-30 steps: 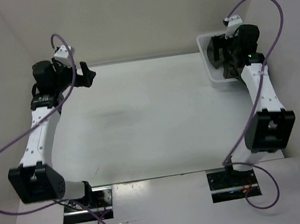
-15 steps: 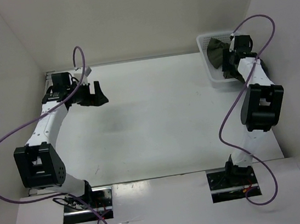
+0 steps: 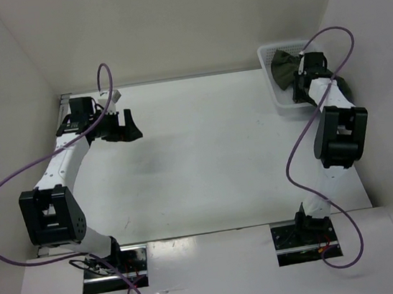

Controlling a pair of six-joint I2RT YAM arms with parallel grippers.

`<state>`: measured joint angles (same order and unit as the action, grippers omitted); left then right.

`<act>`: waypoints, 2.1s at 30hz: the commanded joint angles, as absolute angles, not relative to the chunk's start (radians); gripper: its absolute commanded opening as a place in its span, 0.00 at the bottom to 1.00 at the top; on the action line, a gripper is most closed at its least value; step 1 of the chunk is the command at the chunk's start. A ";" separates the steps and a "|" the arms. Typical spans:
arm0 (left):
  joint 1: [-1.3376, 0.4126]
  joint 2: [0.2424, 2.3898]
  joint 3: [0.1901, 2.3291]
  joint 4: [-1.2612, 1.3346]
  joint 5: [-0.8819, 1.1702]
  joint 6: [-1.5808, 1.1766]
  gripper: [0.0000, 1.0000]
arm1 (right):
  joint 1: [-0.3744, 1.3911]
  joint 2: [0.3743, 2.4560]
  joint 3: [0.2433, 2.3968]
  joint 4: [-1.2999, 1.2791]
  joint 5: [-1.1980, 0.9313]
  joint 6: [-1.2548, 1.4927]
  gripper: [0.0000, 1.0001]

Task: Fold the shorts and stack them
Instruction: Grab the shorts from the pile, then move the shorts to the center of the board

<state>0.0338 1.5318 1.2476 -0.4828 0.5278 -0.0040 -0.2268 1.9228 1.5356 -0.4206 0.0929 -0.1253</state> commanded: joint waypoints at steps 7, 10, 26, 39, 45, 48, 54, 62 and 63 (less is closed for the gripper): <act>0.031 1.517 1.249 -0.480 0.531 0.000 0.99 | -0.221 1.947 1.614 -0.371 0.069 -0.158 0.00; 0.031 1.508 1.249 -0.480 0.531 0.000 0.99 | -0.178 1.876 1.638 -0.361 0.069 -0.158 0.00; 0.031 1.411 1.256 -0.371 0.541 0.000 0.99 | 0.021 1.540 2.021 -0.161 0.387 -0.107 0.00; 0.081 1.237 1.152 -0.344 0.551 0.000 0.99 | 0.256 1.695 2.535 -0.310 -0.018 -0.031 0.00; 0.185 1.166 1.121 -0.316 0.561 0.000 0.99 | 0.471 1.925 2.860 -0.282 -0.142 0.017 0.00; 0.264 1.115 1.089 -0.307 0.561 0.000 0.99 | 0.604 2.014 2.993 -0.287 -0.176 0.002 0.00; 0.365 1.022 1.034 -0.307 0.541 0.000 0.99 | 0.661 2.048 3.027 -0.422 -0.229 0.031 0.00; 0.416 0.988 1.005 -0.307 0.462 0.000 0.99 | 0.661 1.910 2.508 -0.672 -0.359 -0.092 0.00; 0.416 0.988 0.996 -0.307 0.444 0.000 0.99 | 0.661 1.889 2.432 -0.683 -0.383 -0.107 0.00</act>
<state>0.4076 1.0100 1.0100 -0.3355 0.4824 -0.0040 0.6594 1.9533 2.6038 -0.5793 -0.2741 -0.0429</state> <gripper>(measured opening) 0.993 0.008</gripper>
